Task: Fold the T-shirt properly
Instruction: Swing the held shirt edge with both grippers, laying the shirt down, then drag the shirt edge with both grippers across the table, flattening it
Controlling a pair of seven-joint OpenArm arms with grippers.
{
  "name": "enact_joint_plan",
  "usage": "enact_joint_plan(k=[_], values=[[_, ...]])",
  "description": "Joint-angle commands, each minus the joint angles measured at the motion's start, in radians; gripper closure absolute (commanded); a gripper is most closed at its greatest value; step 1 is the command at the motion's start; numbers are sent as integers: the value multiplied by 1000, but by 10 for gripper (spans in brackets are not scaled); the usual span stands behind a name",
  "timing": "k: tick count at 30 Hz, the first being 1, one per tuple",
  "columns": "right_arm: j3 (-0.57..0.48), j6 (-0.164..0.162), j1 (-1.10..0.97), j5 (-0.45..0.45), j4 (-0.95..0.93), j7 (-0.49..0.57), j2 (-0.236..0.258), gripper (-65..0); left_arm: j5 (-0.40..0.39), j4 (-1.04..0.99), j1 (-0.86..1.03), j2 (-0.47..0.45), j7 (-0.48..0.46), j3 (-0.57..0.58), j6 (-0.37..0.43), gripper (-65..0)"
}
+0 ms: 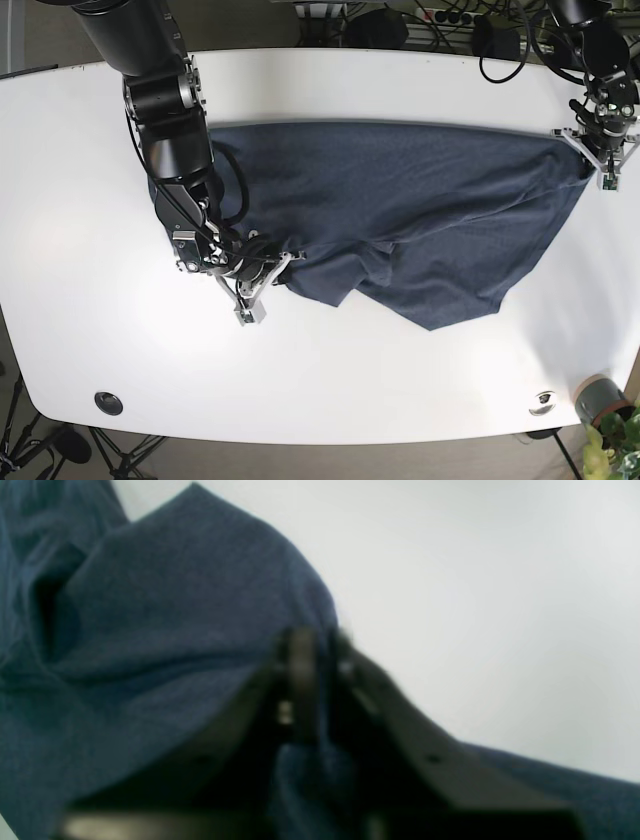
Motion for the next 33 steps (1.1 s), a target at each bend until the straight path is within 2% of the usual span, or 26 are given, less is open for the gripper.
enact_joint_plan(k=[1, 5, 10, 14, 17, 19, 23, 28, 33], values=[[1, 6, 25, 8, 45, -3, 3, 0, -3, 17, -5, -22, -14, -5, 6, 0], [8, 6, -13, 10, 164, -41, 9, 0, -3, 21, -7, -22, -14, -5, 6, 0], [9, -1, -90, 11, 410, -85, 51, 0, -3, 88, -7, -22, -14, -5, 6, 0], [9, -1, -111, 11, 513, -92, 91, 0, -3, 142, -45, -20, -11, 44, 11, -1], [11, -1, -105, 11, 528, -92, 117, 0, -3, 165, -105, -20, 38, 76, 12, -1], [35, 5, -73, 11, 528, -90, 138, 0, -3, 180, -171, -17, 119, 87, 12, -1], [70, 6, -10, 5, 522, -90, 174, 0, -1, 194, -318, 31, 224, 129, 12, 0], [75, 6, 74, 11, 523, -92, 224, 0, -1, 197, -449, 35, 294, 190, 14, 0], [75, 8, 183, 11, 477, -92, 259, 0, -1, 191, -593, 37, 325, 280, 94, -1]])
